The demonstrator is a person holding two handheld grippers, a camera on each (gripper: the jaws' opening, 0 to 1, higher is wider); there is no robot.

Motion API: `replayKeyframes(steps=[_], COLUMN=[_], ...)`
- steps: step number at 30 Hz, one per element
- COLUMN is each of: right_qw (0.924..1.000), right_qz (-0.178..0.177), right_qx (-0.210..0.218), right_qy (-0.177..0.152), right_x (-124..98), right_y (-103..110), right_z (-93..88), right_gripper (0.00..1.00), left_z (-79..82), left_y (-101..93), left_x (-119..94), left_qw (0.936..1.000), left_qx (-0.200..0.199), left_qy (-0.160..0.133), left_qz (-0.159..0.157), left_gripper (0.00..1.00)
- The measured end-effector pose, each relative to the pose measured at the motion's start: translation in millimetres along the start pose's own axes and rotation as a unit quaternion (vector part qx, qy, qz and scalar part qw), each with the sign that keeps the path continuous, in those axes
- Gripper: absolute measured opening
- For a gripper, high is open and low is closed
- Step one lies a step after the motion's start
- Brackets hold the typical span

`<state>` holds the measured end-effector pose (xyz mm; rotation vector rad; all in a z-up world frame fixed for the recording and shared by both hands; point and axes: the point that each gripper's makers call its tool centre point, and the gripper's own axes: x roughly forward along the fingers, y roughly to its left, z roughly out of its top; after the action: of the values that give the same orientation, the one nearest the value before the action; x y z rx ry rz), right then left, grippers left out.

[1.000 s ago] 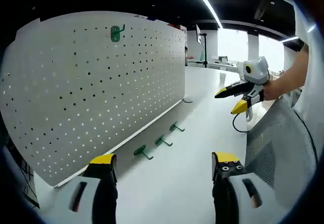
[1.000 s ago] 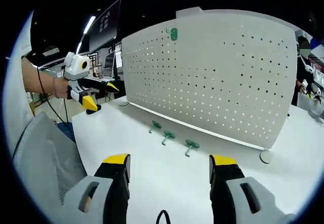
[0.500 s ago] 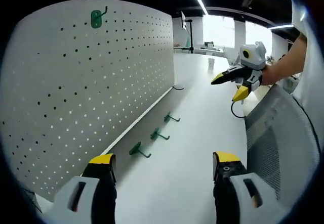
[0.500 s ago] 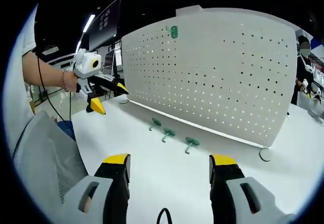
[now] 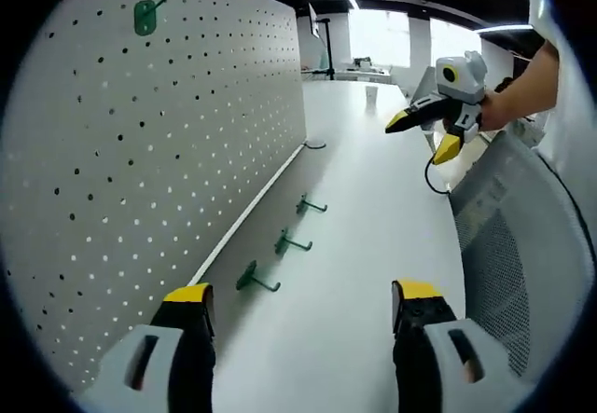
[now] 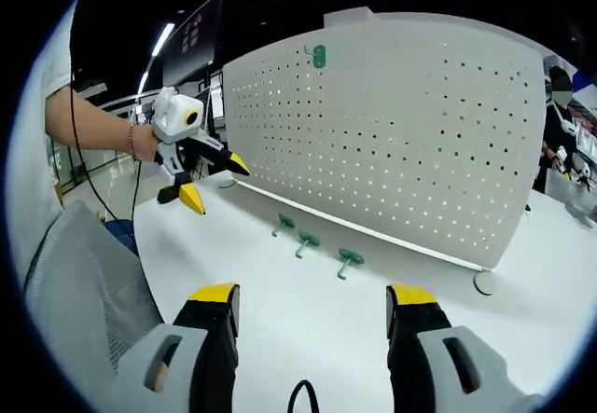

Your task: Insert the hook assembly into the mounting plate slot until the hook locks in place.

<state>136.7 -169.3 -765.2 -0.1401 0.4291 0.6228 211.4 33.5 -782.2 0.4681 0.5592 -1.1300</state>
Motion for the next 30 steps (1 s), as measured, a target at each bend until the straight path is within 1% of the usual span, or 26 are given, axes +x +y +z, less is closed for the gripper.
replayKeyframes(steps=[9, 12, 14, 22, 28, 30], right_qw=[1.0000, 1.0000, 1.0000, 0.9999, 0.9999, 0.9998], right_qz=[0.004, 0.005, 0.006, 0.008, 0.007, 0.008], right_qx=[0.001, -0.001, -0.001, -0.002, -0.001, 0.000], right_qy=[0.003, 0.006, 0.008, 0.013, 0.015, 0.016], right_x=[0, 0, 0, 0, 0, -1], right_y=[2, 2, 2, 4, 3, 4], right_z=[-1.6, -3.3, -4.0, -5.1, -6.6, -7.5], right_gripper=[0.62, 0.62, 0.62, 0.62, 0.62, 0.62], left_z=[-4.3, -3.8, -5.9, -12.9, -13.8, -17.1], left_y=[11.9, 14.8, 16.9, 23.0, 27.3, 28.2], left_x=[14, 18, 21, 34, 42, 46], left_qw=[0.9991, 0.9988, 0.9979, 0.9948, 0.9936, 0.9922], left_qx=[0.025, 0.030, 0.041, 0.061, 0.060, 0.066], left_qy=[0.029, 0.032, 0.042, 0.067, 0.076, 0.085], left_qz=[-0.019, -0.023, -0.026, -0.047, -0.059, -0.063], left_gripper=[0.81, 0.80, 0.80, 0.81, 0.80, 0.80])
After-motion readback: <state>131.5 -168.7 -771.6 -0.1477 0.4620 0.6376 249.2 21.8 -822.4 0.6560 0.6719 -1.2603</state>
